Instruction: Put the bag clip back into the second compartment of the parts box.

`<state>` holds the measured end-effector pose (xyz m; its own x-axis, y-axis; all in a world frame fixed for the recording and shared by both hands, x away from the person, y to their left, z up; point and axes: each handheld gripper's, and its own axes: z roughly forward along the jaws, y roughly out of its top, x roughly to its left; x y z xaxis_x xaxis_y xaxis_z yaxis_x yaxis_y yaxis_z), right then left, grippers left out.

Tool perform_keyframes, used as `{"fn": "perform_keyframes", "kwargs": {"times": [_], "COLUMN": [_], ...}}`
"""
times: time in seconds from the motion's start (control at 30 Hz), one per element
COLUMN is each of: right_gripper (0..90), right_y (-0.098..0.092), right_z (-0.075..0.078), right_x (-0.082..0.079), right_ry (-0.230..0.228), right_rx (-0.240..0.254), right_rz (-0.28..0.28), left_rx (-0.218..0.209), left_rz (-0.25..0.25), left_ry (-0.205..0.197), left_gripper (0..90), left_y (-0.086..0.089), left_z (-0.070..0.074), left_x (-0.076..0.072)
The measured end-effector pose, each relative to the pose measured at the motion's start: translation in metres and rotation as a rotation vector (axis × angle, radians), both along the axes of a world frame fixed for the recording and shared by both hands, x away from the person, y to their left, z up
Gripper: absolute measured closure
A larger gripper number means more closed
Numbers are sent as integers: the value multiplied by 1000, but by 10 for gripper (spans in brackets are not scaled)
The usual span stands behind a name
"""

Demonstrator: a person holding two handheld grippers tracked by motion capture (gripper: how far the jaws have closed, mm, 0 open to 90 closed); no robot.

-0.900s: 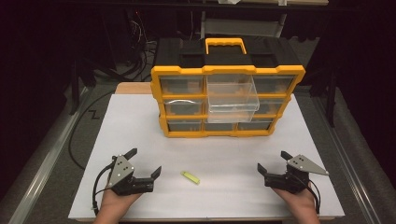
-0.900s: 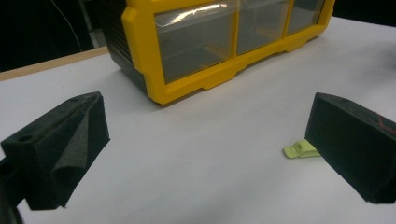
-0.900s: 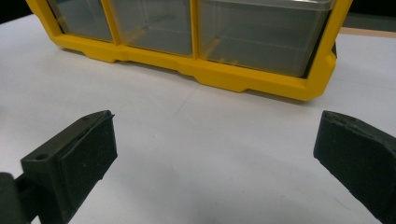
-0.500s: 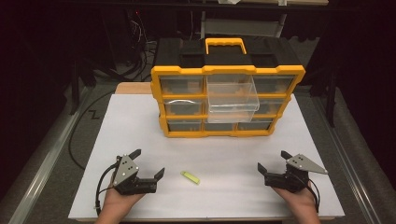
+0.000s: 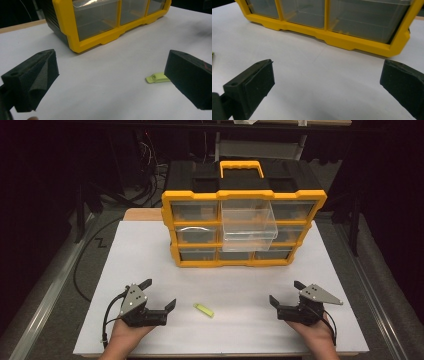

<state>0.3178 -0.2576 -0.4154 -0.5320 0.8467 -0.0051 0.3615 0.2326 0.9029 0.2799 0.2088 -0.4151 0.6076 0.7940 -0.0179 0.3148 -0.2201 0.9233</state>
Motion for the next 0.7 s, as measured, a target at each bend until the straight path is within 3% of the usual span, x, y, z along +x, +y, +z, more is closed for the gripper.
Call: {"fn": "perform_keyframes", "kwargs": {"times": [0.17,0.37,0.4,0.5,0.7], "right_gripper": [0,0,0,0,1], "right_y": [7,11,13,16,28], "right_z": [-1,-2,-2,-2,-1], "right_x": [-1,0,0,1,6], "right_ry": [-4,6,5,10,29], "right_rx": [-24,-23,-28,-47,-43], "right_rz": [25,41,47,51,70], "left_rx": [-8,-15,-33,-35,-12], "left_rz": [0,8,-10,-20,-11], "left_ry": [-14,-3,9,11,8], "left_gripper": [6,7,26,39,26], "left_y": [-1,0,2,4,4], "left_z": [1,1,1,0,-2], "left_x": [-2,-1,0,1,4]}}
